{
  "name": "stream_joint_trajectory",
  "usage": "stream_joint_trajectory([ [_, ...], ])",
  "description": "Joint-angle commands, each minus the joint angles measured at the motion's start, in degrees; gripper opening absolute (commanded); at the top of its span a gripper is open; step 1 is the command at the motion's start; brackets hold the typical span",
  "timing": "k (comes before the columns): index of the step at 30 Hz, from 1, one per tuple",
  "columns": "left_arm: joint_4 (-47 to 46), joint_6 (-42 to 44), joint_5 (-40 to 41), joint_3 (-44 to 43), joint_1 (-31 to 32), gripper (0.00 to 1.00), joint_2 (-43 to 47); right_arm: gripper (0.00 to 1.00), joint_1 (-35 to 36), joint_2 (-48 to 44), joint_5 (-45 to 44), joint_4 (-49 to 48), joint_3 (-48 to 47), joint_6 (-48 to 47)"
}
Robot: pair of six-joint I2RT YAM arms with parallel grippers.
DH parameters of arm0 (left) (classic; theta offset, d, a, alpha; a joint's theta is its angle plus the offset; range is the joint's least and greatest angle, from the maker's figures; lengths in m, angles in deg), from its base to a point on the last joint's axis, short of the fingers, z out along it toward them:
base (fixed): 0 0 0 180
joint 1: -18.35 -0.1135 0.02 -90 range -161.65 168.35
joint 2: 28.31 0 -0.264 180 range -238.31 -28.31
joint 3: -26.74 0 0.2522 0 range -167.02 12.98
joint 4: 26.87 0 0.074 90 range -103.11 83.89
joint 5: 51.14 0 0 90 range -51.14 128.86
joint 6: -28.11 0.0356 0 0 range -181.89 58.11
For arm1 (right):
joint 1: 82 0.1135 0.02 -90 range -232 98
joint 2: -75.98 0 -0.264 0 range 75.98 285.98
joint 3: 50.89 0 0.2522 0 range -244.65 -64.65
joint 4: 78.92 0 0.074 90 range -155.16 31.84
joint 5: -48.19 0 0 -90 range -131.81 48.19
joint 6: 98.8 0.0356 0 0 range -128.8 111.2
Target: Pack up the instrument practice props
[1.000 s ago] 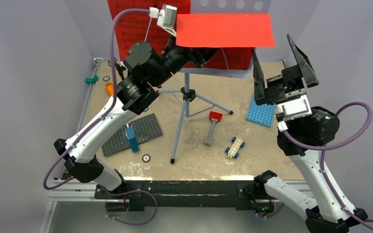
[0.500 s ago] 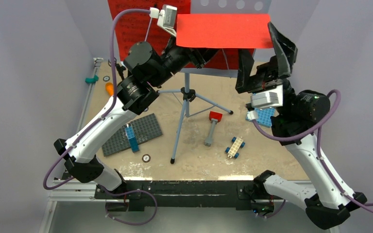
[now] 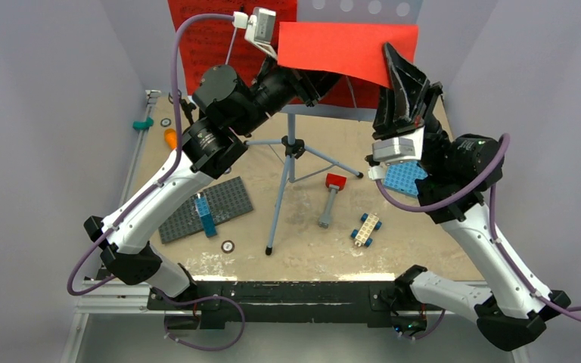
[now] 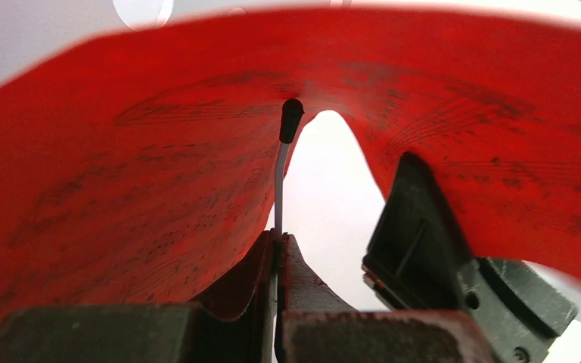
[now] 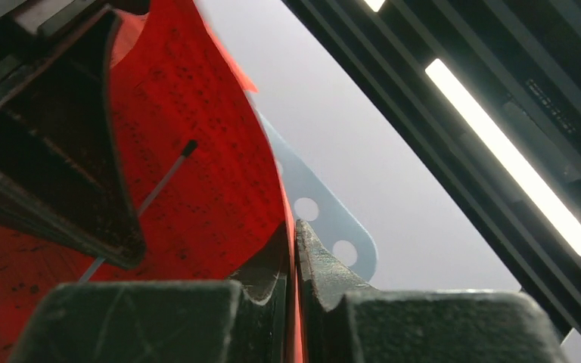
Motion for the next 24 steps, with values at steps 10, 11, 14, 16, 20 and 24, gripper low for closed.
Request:
stream_joint_trajectory([
  [10,-2.7,0.2,-2.6,0.7,1.0,0.0,2.6,0.0,2.6,-2.4,-13.5,-6.3,-9.0,13.3],
  [11,-3.0,0.2,-2.6,0.9,1.0,0.0,2.9,0.0,2.6,-2.6,-14.5,-6.5,-9.2,14.2],
  [14,-3.0,0.4,-2.6,1.3,1.0,0.0,3.5,0.0,2.6,-3.5,-18.6,-6.9,-10.3,18.5],
  [16,-2.9,0.7,-2.3,1.7,1.0,0.0,3.9,0.0,2.6,-5.1,-21.6,-6.8,-10.2,22.4],
  [20,-3.2,1.8,-0.9,2.6,1.0,0.0,4.2,0.0,2.6,-9.8,-24.7,-3.9,-8.8,30.2],
  [24,-3.8,2.3,-0.3,3.0,1.0,0.0,3.9,0.0,2.6,-13.7,-24.4,-0.1,-8.7,38.6],
])
